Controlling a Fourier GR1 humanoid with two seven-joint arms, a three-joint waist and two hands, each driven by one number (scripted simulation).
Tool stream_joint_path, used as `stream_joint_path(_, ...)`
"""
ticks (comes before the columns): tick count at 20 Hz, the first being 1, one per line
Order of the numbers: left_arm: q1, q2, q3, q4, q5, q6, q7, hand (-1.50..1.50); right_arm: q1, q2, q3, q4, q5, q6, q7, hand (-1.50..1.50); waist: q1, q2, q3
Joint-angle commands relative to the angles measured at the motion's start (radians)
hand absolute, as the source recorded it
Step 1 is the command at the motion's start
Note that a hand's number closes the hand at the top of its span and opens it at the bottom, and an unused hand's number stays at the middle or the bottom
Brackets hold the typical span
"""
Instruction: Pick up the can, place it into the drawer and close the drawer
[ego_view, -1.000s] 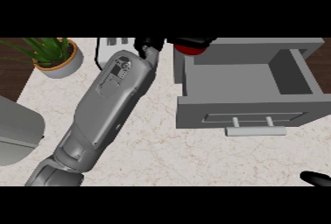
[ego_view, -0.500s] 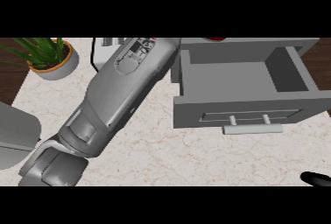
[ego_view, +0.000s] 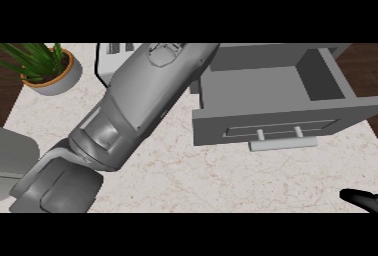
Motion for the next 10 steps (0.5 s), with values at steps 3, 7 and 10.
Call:
stream_joint_path(3,-0.041,0.000,-0.069,0.083,0.041,0.086,-0.019,-1.50,-0.032,-0.005,0.019,0.043,0.016,0.001,-0.008,-1.50,-0.013,0.004,0.001)
stream_joint_path(7,-0.024,0.000,-0.050,0.126,0.061,0.116,-0.096,-1.50,-0.017,-0.007,0.036,0.008,0.027,0.010,0.000,-1.50,-0.021,0.010,0.001)
stream_joint_path(10,-0.076,0.000,-0.067,0.135,0.083,0.159,-0.062,-1.50,-0.023,-0.025,0.005,-0.003,-0.006,0.015,0.012,-1.50,-0.038,0.007,0.001)
